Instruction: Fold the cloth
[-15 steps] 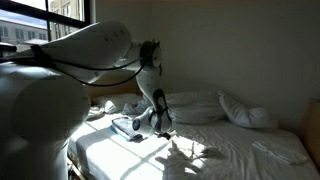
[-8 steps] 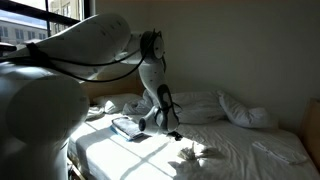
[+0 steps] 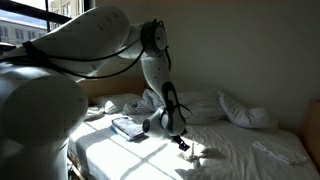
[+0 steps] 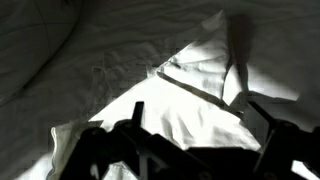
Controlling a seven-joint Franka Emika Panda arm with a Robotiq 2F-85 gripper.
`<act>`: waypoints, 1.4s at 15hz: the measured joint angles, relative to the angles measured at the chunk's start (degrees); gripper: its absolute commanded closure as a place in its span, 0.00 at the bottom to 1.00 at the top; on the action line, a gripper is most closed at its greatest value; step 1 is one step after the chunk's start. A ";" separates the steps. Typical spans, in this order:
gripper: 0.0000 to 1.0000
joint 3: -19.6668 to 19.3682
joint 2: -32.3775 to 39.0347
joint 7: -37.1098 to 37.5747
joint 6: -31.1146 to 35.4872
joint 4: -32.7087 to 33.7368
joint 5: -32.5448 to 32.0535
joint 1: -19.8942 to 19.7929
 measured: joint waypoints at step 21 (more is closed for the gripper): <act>0.00 12.25 -2.89 2.83 14.58 -2.48 1.92 -16.03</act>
